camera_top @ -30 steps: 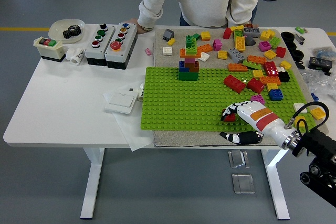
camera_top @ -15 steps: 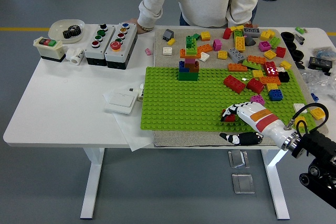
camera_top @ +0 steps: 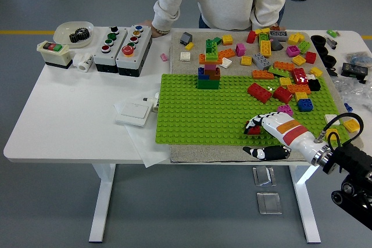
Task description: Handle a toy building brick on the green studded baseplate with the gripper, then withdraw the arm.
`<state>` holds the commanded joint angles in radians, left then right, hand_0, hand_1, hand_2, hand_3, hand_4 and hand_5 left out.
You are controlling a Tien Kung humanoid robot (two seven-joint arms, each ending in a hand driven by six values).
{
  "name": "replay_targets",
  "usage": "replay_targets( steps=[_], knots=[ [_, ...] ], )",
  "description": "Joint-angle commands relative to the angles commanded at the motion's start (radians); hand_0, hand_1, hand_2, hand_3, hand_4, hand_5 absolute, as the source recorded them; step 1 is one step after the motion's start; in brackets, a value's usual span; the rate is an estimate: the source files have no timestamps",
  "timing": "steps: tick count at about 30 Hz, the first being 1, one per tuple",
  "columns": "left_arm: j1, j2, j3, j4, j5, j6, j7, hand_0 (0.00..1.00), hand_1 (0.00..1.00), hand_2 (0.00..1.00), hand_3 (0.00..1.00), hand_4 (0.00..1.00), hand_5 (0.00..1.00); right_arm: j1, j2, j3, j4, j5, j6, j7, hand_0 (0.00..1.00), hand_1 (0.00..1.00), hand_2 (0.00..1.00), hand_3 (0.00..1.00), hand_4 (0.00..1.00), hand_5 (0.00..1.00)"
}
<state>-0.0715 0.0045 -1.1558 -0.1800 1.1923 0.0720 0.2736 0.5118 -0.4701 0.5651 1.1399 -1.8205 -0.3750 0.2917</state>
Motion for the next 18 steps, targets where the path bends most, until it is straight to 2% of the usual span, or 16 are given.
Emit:
replay_targets(
  steps=[14, 18],
  knots=[
    [-0.001, 0.0, 0.001, 0.0, -0.006, 0.001, -0.001, 0.779, 0.721, 0.688, 0.572, 0.594, 0.617, 0.008, 0.0, 0.037, 0.013, 0.026, -0.023, 0.001, 0.678, 0.656, 0.716, 0.591, 0.787, 0.498],
    [-0.003, 0.0, 0.004, 0.0, -0.01, 0.0, -0.001, 0.779, 0.721, 0.688, 0.572, 0.594, 0.617, 0.028, 0.011, 0.061, -0.017, 0.011, -0.015, -0.068, 0.678, 0.656, 0.716, 0.591, 0.787, 0.498]
  ],
)
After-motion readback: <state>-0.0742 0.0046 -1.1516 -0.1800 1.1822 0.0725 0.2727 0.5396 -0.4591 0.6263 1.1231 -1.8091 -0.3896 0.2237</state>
